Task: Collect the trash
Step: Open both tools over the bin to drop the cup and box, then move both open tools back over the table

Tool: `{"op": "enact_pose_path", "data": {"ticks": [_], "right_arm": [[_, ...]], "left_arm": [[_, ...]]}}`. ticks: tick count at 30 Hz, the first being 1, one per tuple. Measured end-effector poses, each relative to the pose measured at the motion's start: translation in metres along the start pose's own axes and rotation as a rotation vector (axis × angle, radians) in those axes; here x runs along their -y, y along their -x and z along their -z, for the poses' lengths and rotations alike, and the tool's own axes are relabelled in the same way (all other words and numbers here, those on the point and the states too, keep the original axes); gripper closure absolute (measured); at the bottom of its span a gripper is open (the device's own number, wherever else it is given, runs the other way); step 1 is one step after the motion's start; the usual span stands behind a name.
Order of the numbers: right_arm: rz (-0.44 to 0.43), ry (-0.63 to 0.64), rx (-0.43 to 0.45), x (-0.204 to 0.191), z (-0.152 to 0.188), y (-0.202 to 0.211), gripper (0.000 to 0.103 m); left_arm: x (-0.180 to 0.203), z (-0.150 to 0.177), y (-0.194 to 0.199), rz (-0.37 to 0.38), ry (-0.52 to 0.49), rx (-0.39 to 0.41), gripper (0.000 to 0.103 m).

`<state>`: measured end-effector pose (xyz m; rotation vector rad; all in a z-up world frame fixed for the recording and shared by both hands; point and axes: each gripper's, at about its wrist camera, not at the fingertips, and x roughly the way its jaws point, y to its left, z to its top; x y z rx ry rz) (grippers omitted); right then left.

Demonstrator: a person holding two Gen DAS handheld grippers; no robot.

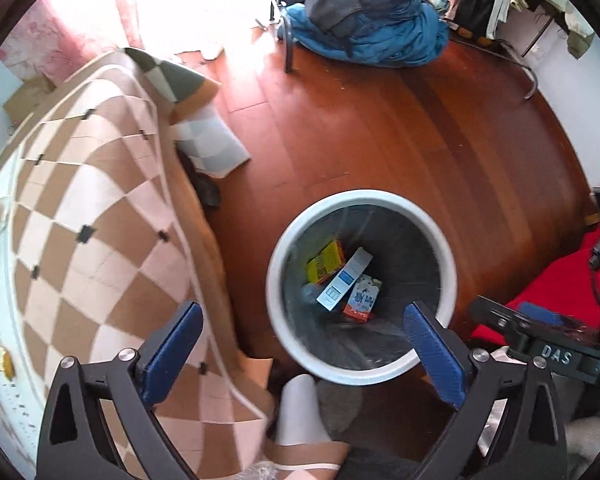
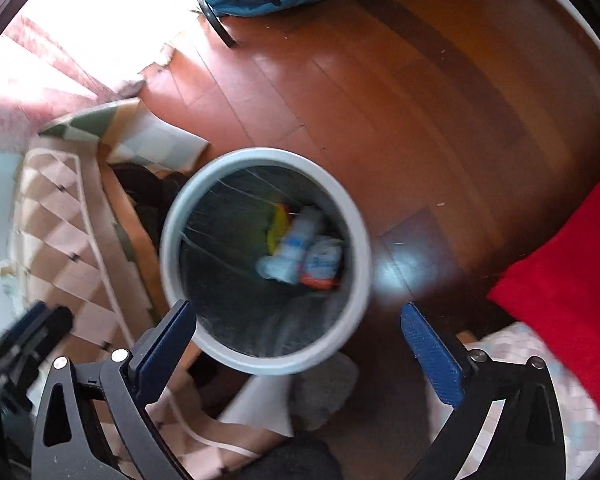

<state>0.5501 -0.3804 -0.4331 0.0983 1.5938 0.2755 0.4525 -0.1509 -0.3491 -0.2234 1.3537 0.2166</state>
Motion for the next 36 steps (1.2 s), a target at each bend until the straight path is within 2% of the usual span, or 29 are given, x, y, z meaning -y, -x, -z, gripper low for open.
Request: {"op": "enact_pose_path", "data": {"ticks": [4,11,20,27,32,34,36], "right_arm": [[0.070,0.048,0.013,-0.006,0.013,0.012,0.000],[0.111,0.091,0.035,-0.019,0.031,0.030,0.000],[0.104,0.095,0.089,-0.029,0.048,0.074,0.000],[0.057,0.097,0.180,-0.046,0.067,0.135,0.000],[-0.017,0.127,0.266,-0.078,0.079,0.184,0.000],[-0.044,0.165,0.280,-0.100,0.081,0.198,0.000],[-0.063,0.242,0.276,-0.139,0.082,0.205,0.000]], "left_arm": [[-0.003,0.007,0.003,-0.023,0.003,0.009,0.000],[-0.003,0.016,0.013,-0.026,0.005,0.016,0.000],[-0.004,0.024,0.052,-0.004,0.000,0.071,0.000],[-0.011,0.030,0.107,-0.010,0.001,0.159,0.000],[-0.048,0.035,0.156,-0.010,0.066,0.245,0.000],[-0.076,0.039,0.173,-0.032,0.118,0.277,0.000],[-0.116,0.045,0.185,-0.079,0.189,0.301,0.000]]}}
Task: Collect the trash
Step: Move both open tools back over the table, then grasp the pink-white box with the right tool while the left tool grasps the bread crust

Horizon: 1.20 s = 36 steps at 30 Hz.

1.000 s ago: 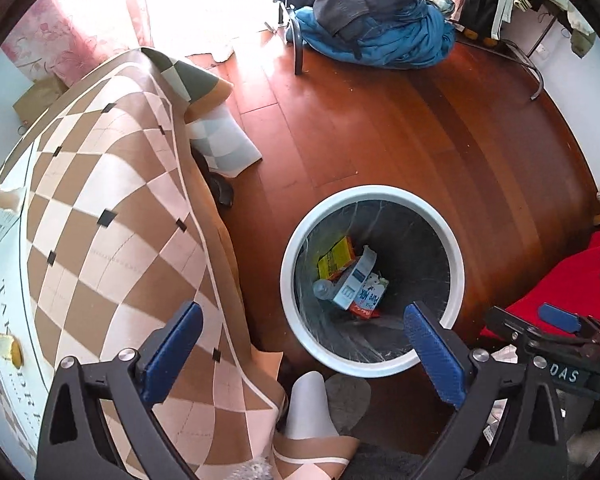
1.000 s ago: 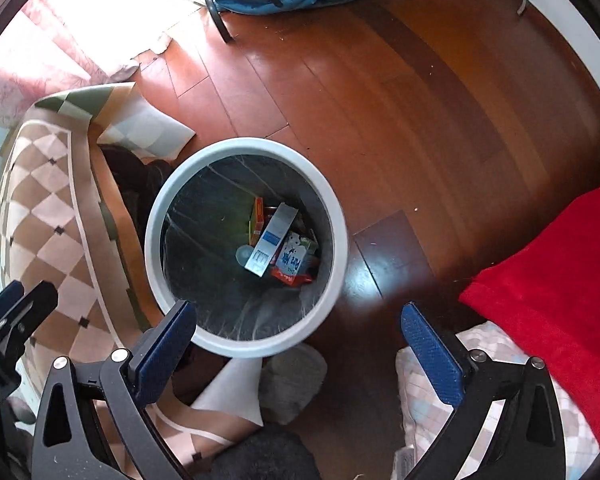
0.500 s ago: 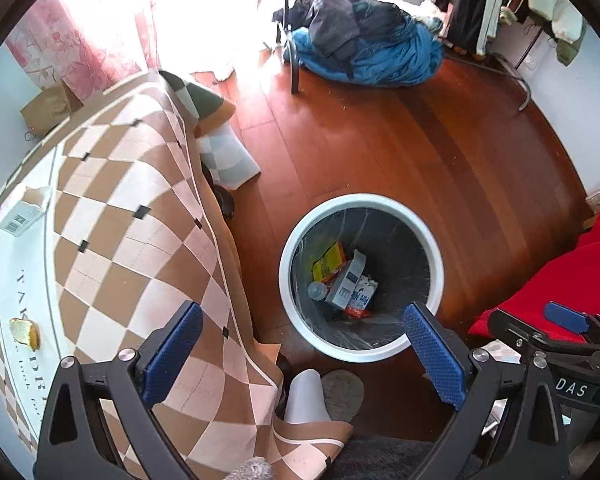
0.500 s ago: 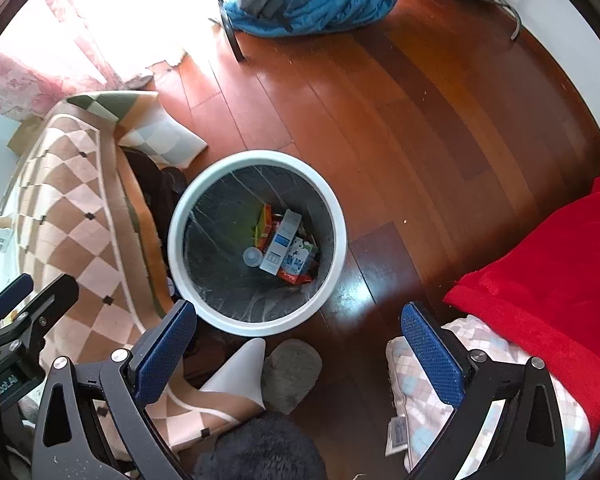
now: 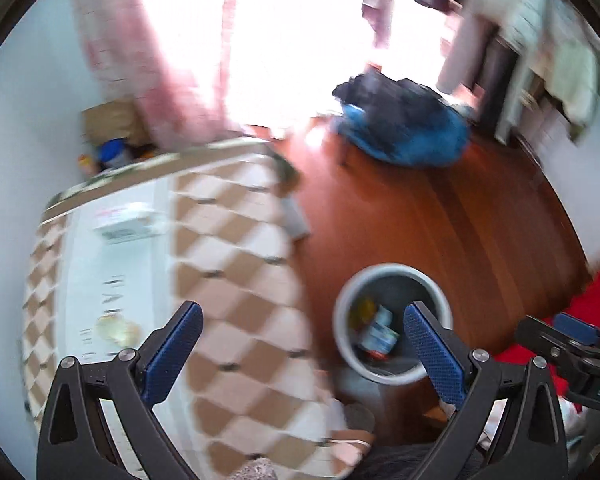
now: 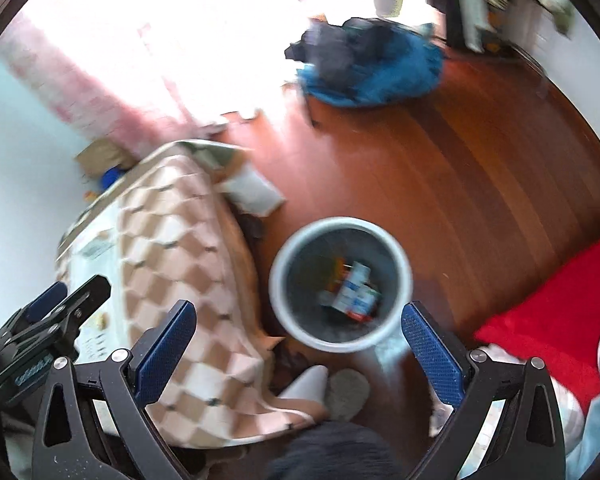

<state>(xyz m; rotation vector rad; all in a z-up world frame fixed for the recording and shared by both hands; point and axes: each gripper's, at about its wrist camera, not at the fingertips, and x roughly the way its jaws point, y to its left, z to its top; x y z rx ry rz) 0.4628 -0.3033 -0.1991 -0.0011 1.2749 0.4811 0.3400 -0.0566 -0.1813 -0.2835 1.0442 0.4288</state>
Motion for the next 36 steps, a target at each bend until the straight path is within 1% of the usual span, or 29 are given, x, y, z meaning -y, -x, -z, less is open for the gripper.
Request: {"op": "enact_pose_path", "data": {"ticks": [2,3,4,5,6,8,9,11,14,15,19,21,23,26,28,29,30,31,32,33,34,36], "right_arm": [[-0.010,0.087,-0.011,-0.039,-0.008,-0.003,0.000],[-0.018,0.148,-0.020,-0.067,-0.013,-0.008,0.000],[-0.025,0.194,-0.027,-0.090,-0.015,-0.013,0.000],[-0.034,0.238,-0.036,-0.112,-0.017,-0.019,0.000],[-0.048,0.297,-0.052,-0.143,-0.019,-0.030,0.000],[-0.062,0.375,-0.077,-0.187,-0.022,-0.051,0.000],[-0.071,0.425,-0.099,-0.216,-0.023,-0.067,0.000],[-0.077,0.499,-0.132,-0.260,-0.025,-0.094,0.000],[-0.052,0.634,-0.179,-0.332,-0.030,-0.147,0.000],[-0.043,0.670,-0.190,-0.350,-0.032,-0.162,0.000],[0.011,0.803,-0.217,-0.413,-0.043,-0.216,0.001],[0.036,0.857,-0.223,-0.439,-0.047,-0.239,0.005],[0.052,0.893,-0.228,-0.456,-0.050,-0.258,0.007],[0.070,0.950,-0.260,-0.476,-0.052,-0.286,0.015],[0.074,0.970,-0.295,-0.483,-0.052,-0.303,0.028],[0.069,0.972,-0.306,-0.484,-0.052,-0.308,0.030],[0.080,0.978,-0.298,-0.485,-0.051,-0.313,0.031],[0.079,0.987,-0.287,-0.486,-0.051,-0.313,0.036],[0.074,0.986,-0.280,-0.485,-0.052,-0.313,0.040],[0.064,0.961,-0.275,-0.482,-0.054,-0.310,0.048],[0.047,0.937,-0.273,-0.478,-0.057,-0.306,0.062],[0.002,0.864,-0.282,-0.465,-0.063,-0.295,0.062]], "left_arm": [[-0.038,-0.001,0.001,-0.057,0.055,0.009,0.000],[-0.065,0.000,-0.002,-0.094,0.092,0.005,0.000],[-0.084,0.002,-0.006,-0.114,0.118,-0.005,0.000],[-0.110,0.005,-0.013,-0.139,0.156,-0.025,0.000],[-0.130,0.009,-0.019,-0.157,0.184,-0.041,0.000],[-0.178,0.017,-0.038,-0.192,0.251,-0.089,0.000],[-0.194,0.021,-0.046,-0.202,0.268,-0.105,0.000],[-0.232,0.030,-0.070,-0.235,0.289,-0.160,0.000],[-0.270,0.039,-0.101,-0.249,0.300,-0.220,0.000],[-0.280,0.041,-0.110,-0.245,0.303,-0.236,0.000],[-0.307,0.044,-0.142,-0.224,0.321,-0.271,0.000],[-0.317,0.045,-0.152,-0.214,0.330,-0.280,0.000],[-0.323,0.045,-0.155,-0.198,0.340,-0.283,0.000],[-0.333,0.049,-0.161,-0.190,0.350,-0.288,0.000],[-0.337,0.052,-0.164,-0.191,0.353,-0.293,0.000],[-0.339,0.053,-0.165,-0.190,0.353,-0.295,0.000],[-0.341,0.054,-0.166,-0.189,0.354,-0.298,0.000],[-0.343,0.055,-0.166,-0.182,0.361,-0.296,0.000],[-0.346,0.059,-0.168,-0.184,0.364,-0.297,0.000],[-0.346,0.061,-0.166,-0.189,0.361,-0.295,0.000],[-0.346,0.061,-0.164,-0.190,0.360,-0.291,0.000],[-0.352,0.062,-0.157,-0.178,0.362,-0.279,0.000]]}}
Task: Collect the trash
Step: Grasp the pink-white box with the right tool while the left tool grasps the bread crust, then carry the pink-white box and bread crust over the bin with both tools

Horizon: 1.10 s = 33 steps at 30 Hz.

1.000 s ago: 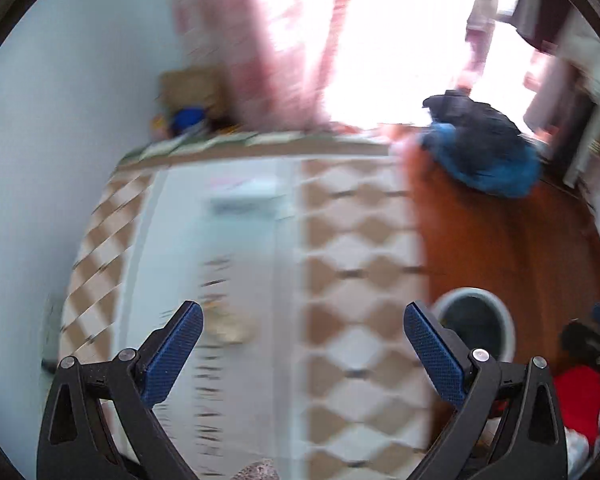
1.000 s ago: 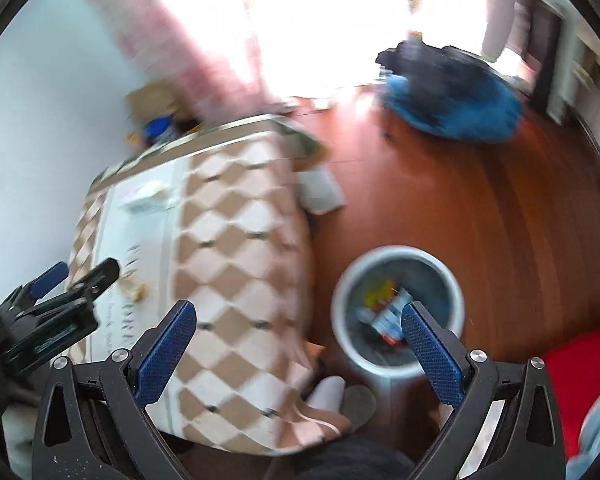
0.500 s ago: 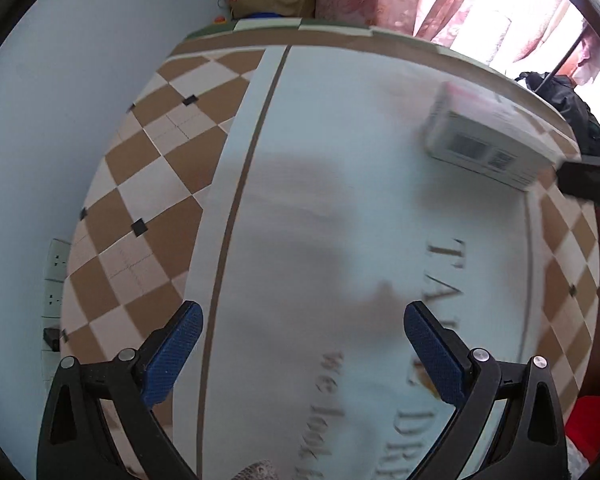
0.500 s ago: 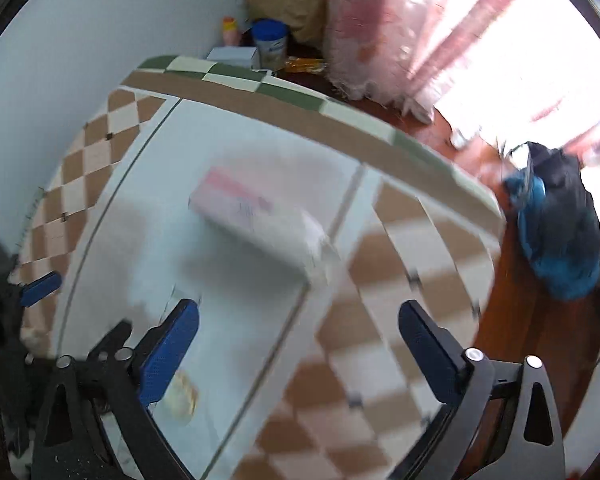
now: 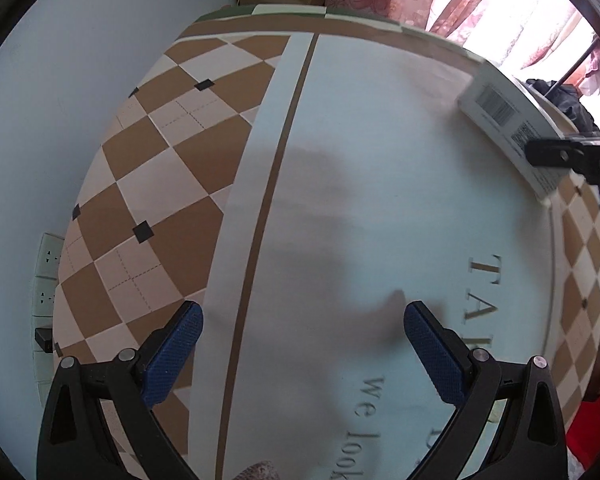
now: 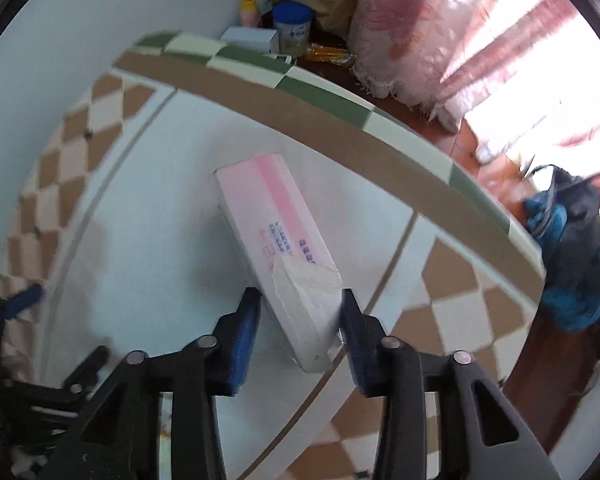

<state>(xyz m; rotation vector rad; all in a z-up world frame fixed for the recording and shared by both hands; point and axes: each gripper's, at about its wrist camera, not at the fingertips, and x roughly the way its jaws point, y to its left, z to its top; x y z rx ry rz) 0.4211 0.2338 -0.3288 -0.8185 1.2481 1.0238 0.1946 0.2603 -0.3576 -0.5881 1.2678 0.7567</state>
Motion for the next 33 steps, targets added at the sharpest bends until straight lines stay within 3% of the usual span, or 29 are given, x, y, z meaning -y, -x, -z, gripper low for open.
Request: {"op": "enact_pose_path", "data": {"ticks": [4,7,9,12,14,16,17,20,26,33], "right_arm": [[-0.043,-0.114,0.046,0.022,0.040,0.025,0.062],[-0.036,-0.180,0.071,0.032,0.088,0.046,0.062],[-0.020,-0.209,0.053,0.035,0.124,0.055,0.062],[-0.030,-0.251,0.001,0.038,0.166,0.053,0.062],[-0.036,-0.283,-0.026,0.042,0.186,0.046,0.062],[-0.065,-0.315,-0.045,0.045,0.198,0.038,0.060],[-0.085,-0.335,-0.042,0.046,0.201,0.035,0.060],[-0.098,-0.343,-0.044,0.045,0.203,0.025,0.057],[-0.086,-0.347,-0.010,0.039,0.196,0.016,0.060],[-0.095,-0.383,0.106,0.037,0.213,0.052,0.064]], "left_arm": [[-0.001,0.012,0.026,0.056,0.003,0.041,0.000],[0.008,0.031,0.041,0.146,-0.036,0.055,0.001],[0.020,0.043,0.043,0.195,-0.091,0.042,0.001],[0.037,0.051,0.039,0.196,-0.149,0.038,0.004],[0.048,0.052,0.030,0.193,-0.175,0.020,0.037],[0.059,0.051,0.025,0.183,-0.200,0.011,0.053],[0.063,0.051,0.026,0.177,-0.209,0.019,0.068],[0.078,0.046,0.026,0.170,-0.222,0.029,0.093],[0.089,0.048,0.043,0.113,-0.221,0.075,0.098],[0.086,0.060,0.080,0.066,-0.208,0.147,0.098]]}}
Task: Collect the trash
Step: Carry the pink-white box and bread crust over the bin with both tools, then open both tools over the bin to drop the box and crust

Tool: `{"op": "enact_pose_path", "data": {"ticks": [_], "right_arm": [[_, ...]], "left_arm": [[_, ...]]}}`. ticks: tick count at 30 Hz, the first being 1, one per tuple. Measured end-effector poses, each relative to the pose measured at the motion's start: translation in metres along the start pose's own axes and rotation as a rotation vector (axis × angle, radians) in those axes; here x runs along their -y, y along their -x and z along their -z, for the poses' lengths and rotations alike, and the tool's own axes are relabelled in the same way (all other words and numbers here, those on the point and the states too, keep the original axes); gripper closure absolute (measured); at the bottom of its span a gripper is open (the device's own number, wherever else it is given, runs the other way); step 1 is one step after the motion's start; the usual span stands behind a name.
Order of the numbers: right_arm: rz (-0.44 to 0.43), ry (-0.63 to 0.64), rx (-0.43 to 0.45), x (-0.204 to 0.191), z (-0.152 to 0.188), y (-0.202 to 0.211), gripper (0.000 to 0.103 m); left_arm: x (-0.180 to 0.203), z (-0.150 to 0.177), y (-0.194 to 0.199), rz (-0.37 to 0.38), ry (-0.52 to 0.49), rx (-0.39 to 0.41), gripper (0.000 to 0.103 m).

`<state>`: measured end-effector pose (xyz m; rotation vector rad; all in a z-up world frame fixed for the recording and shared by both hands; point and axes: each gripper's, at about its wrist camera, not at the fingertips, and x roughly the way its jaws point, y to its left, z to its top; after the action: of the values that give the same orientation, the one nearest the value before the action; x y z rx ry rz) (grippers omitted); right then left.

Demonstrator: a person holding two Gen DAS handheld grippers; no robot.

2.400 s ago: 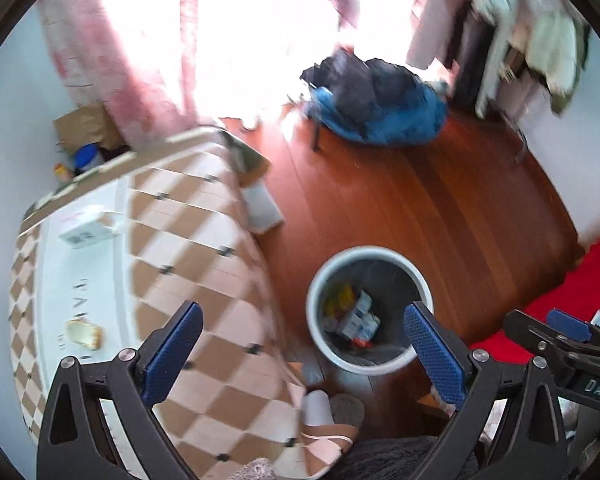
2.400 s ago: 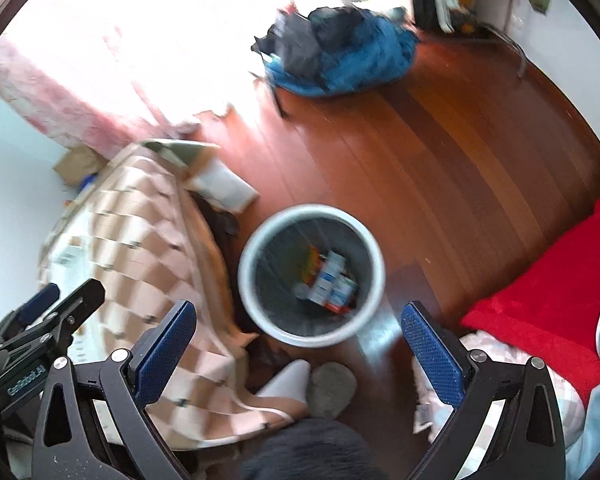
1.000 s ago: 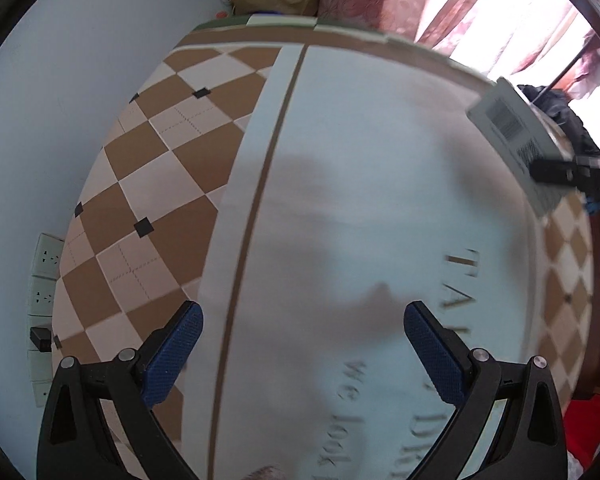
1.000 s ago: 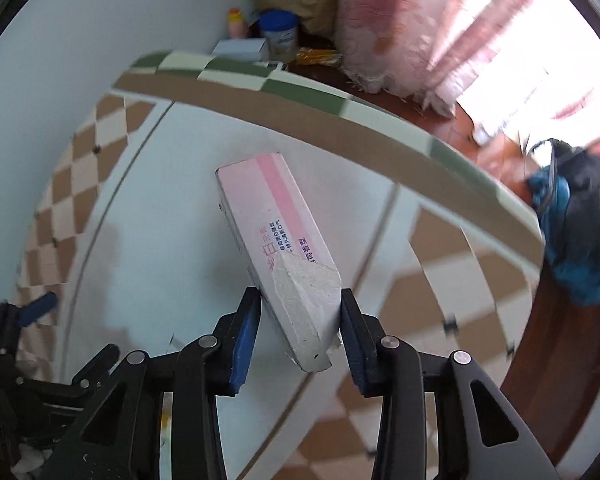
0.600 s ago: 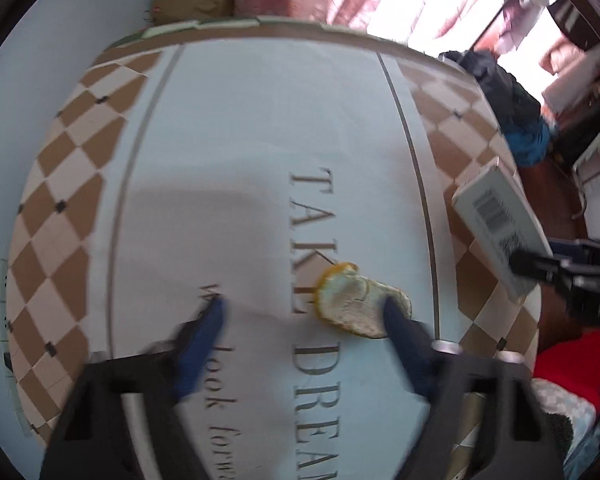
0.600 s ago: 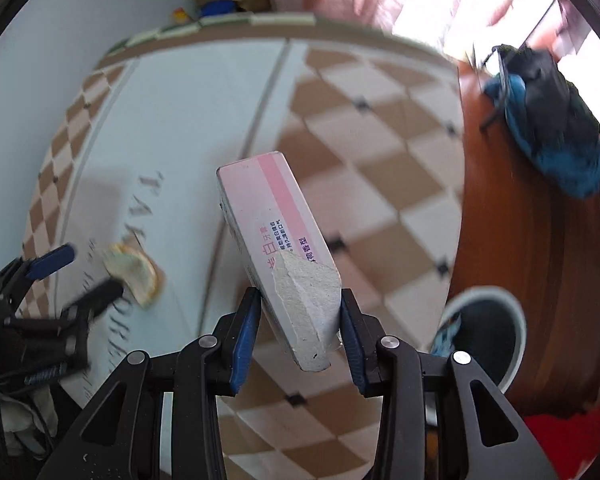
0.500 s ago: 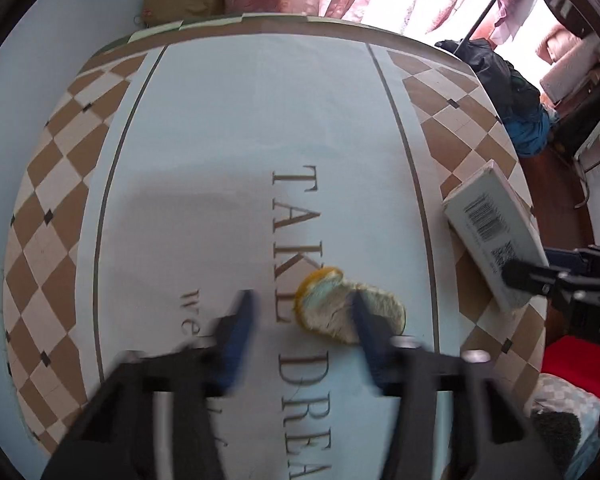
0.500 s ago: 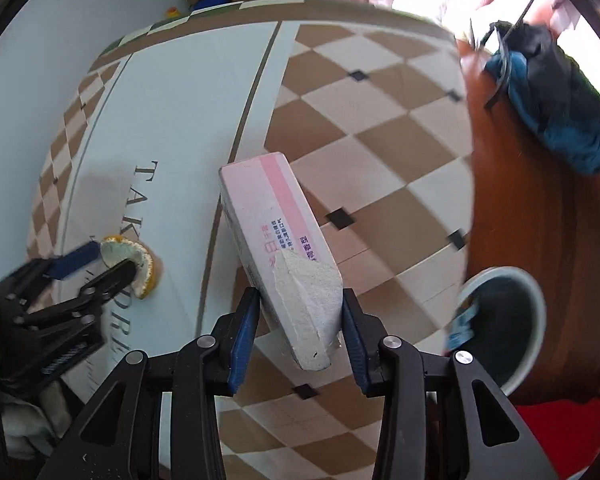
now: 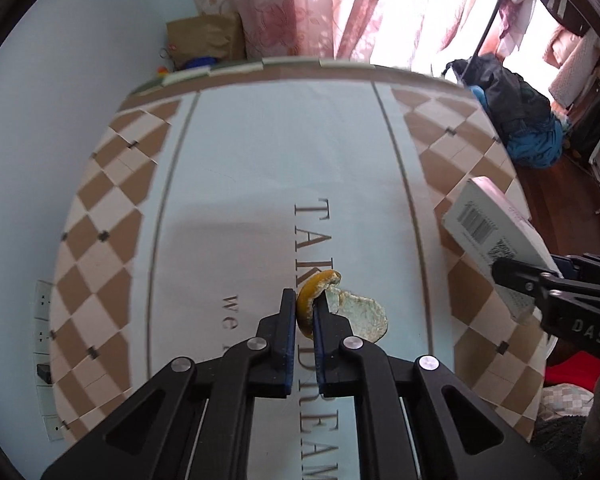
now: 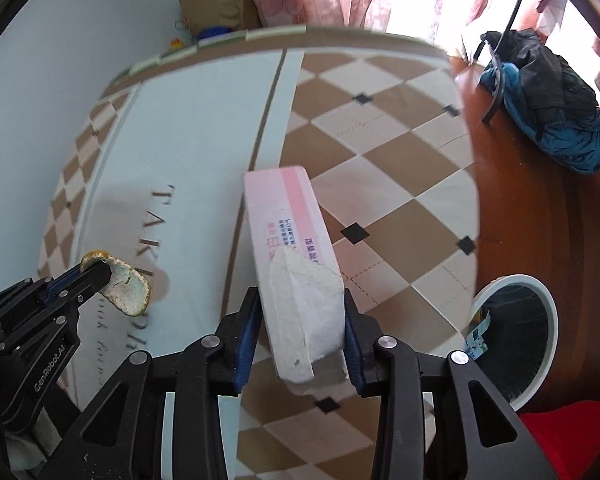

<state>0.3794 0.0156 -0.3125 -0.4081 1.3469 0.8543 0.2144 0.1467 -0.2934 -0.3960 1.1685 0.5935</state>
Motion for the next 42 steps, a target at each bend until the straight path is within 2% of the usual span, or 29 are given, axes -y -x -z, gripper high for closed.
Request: {"op": "enact_pose_path", "data": {"ticks": [5,9,14,20,25,29,33,39,40,41,42], "right_arm": [[-0.038,-0.031,0.097,0.009,0.013,0.050,0.064],[-0.064,-0.078,0.184,0.033,0.031,0.103,0.065],[-0.057,-0.162,0.271,0.085,0.063,0.158,0.065],[0.015,-0.312,0.307,0.178,0.117,0.193,0.065],[0.061,-0.468,0.246,0.264,0.161,0.178,0.065],[0.051,-0.566,0.165,0.321,0.183,0.144,0.065],[0.021,-0.635,0.086,0.361,0.194,0.100,0.065],[-0.004,-0.660,0.002,0.393,0.190,0.041,0.063],[-0.007,-0.661,-0.012,0.394,0.187,0.033,0.062],[-0.017,-0.666,-0.033,0.398,0.184,0.022,0.061],[-0.021,-0.669,-0.049,0.397,0.178,0.012,0.053]], "left_arm": [[0.013,-0.002,0.043,-0.008,-0.020,0.074,0.098],[0.038,-0.005,0.086,0.014,-0.064,0.154,0.098],[0.104,-0.012,0.132,0.088,-0.158,0.236,0.098],[0.210,-0.012,0.135,0.202,-0.281,0.231,0.098],[0.295,-0.004,0.090,0.277,-0.348,0.123,0.098],[0.343,-0.002,0.041,0.287,-0.373,0.009,0.097],[0.374,0.000,-0.001,0.285,-0.378,-0.090,0.097],[0.398,0.001,-0.045,0.249,-0.385,-0.198,0.092],[0.400,0.003,-0.052,0.236,-0.386,-0.213,0.086],[0.400,0.003,-0.057,0.224,-0.385,-0.217,0.071],[0.399,0.005,-0.059,0.212,-0.383,-0.218,0.060]]}}
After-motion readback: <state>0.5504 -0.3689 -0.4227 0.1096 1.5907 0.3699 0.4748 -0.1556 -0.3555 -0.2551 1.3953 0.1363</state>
